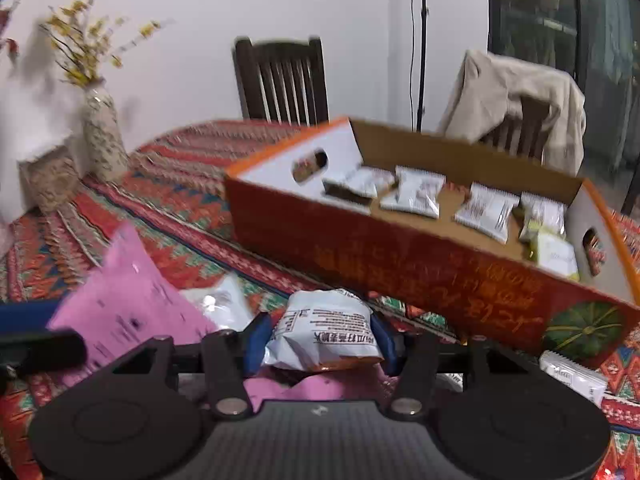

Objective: Organize snacks
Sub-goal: 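Grasp a pink packet with the left tool while the right tool grasps a white packet, then carry the pink packet in the left tool over the box while the right tool carries the white packet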

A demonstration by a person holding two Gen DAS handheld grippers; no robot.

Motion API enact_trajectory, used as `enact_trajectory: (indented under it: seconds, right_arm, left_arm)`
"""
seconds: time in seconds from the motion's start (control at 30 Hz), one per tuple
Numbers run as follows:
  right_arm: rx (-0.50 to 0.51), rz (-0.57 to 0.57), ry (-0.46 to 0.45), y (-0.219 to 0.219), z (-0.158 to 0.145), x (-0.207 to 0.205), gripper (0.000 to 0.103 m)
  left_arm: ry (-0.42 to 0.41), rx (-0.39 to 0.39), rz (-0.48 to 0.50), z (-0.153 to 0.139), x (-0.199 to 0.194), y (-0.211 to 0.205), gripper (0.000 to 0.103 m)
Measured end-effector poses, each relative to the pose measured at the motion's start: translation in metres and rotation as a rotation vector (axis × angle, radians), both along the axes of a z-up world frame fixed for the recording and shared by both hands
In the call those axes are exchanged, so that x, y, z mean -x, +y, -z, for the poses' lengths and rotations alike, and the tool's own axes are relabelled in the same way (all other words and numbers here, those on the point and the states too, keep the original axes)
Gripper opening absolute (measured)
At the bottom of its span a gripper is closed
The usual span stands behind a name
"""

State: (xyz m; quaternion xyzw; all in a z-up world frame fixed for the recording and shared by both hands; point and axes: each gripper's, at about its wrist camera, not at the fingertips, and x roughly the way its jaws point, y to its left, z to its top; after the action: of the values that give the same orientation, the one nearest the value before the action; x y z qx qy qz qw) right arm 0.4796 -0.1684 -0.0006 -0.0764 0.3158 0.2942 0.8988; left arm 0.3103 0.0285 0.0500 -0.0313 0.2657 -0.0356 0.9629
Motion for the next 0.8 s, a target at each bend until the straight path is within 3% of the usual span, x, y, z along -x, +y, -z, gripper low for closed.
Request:
enact_trajectory:
  seconds: [0.13,0.3,0.33,0.47,0.53,0.73,0.8]
  right_arm:
    - [-0.035,0.004,-0.109,-0.022,-0.031,0.044,0.053]
    - [-0.096,-0.020,-0.108,-0.068,-0.044,0.114,0.054]
    - [-0.105,-0.026,-0.094,-0.076,-0.041,0.128,0.054]
    - [-0.143,0.014,-0.024,-0.105,-0.019,0.164,0.054]
    - [-0.145,0.045,0.000,-0.114,-0.007,0.174,0.054]
    - [-0.148,0.095,0.034,-0.133,0.013,0.195,0.054]
    - [-0.155,0.104,0.028,-0.138,0.013,0.201,0.054]
  left_arm:
    - [0.021,0.031,0.014,0.003,0.025,0.007,0.020]
    - [0.067,0.022,-0.064,0.015,0.050,0.023,0.021]
    - [0.076,0.028,-0.090,0.017,0.051,0.026,0.027]
    - [0.082,0.027,-0.139,0.020,0.052,0.027,0.069]
    - [0.069,0.014,-0.103,0.020,0.048,0.015,0.079]
    - [0.120,-0.118,-0.143,0.042,0.019,-0.020,0.080]
    - [0.155,-0.083,-0.155,0.047,0.017,-0.019,0.063]
